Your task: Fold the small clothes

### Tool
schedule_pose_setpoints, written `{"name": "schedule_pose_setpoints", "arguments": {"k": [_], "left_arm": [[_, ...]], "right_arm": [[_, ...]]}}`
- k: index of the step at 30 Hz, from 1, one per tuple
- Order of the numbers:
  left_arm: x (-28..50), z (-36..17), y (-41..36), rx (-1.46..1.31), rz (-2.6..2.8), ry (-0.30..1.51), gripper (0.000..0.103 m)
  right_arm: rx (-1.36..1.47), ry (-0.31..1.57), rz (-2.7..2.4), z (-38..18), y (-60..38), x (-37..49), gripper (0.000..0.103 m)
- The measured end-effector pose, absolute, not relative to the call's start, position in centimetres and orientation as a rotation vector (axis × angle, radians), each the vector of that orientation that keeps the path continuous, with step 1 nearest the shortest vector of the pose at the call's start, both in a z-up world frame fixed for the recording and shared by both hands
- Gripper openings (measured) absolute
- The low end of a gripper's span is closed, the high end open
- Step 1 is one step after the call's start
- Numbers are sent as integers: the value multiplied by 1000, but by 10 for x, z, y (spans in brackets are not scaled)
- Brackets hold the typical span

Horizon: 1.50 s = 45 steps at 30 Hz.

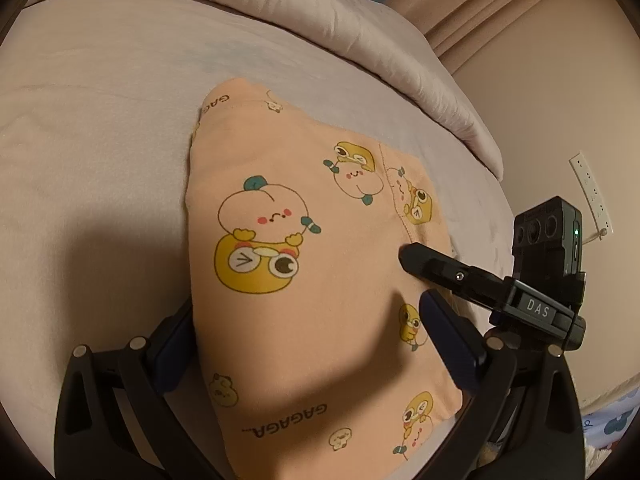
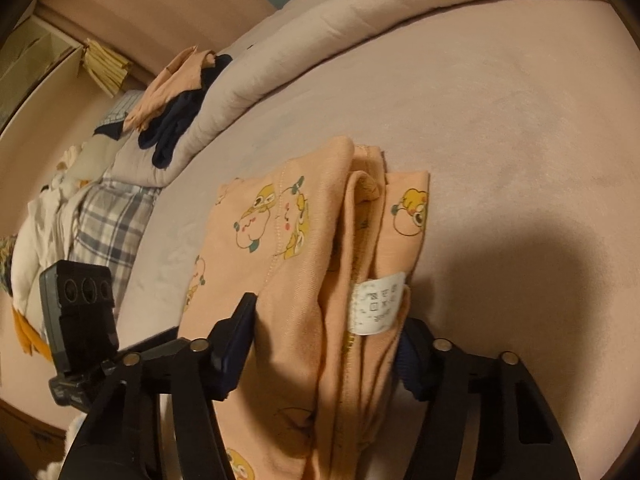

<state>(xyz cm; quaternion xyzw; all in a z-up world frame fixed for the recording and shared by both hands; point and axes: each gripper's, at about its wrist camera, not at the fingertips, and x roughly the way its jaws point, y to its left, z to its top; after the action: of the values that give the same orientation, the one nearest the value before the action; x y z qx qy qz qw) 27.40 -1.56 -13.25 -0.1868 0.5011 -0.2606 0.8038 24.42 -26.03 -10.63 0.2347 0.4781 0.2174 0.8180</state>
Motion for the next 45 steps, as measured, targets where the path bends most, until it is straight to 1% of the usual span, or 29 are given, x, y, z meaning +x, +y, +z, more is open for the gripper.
{"name": "schedule_pose_setpoints", "arguments": {"k": [8,13,16,18,20,21,23,24,27,31,33,36,45], "left_arm": [[276,-135,-11,-450,-550,1078,97],[274,-134,-15,-416,-529,1076,90],[274,-134,-14,-409,-521,1081,83],[274,-134,-13,-403,-504,1082,75],[274,-135,-10,-407,-486,1085,70],[274,-134,-8,-410,-479,1086,66],[275,-135,-5,-421,-459,1092,59],[275,-134,-3,-426,-448,1091,55],[273,-133,-4,-426,-426,1087,50],[269,-130,-5,-425,-415,1087,44],[268,-127,-6,-417,-412,1083,39],[265,-120,-8,-400,-407,1075,35],[229,-98,-1,-355,-400,1041,33]], "right_arm": [[481,1008,465,-107,-259,245,57],[459,1005,458,-106,-257,244,54],[437,1007,454,-105,-254,244,50],[427,1008,452,-105,-252,244,47],[416,1007,443,-104,-250,243,44],[408,1005,438,-103,-248,243,42],[383,1000,424,-101,-244,241,39],[370,996,417,-100,-241,240,36],[314,976,390,-95,-232,236,32],[269,955,361,-90,-226,232,29],[260,945,351,-87,-225,230,28],[236,921,346,-80,-220,224,27],[191,855,399,-55,-205,196,27]]}}
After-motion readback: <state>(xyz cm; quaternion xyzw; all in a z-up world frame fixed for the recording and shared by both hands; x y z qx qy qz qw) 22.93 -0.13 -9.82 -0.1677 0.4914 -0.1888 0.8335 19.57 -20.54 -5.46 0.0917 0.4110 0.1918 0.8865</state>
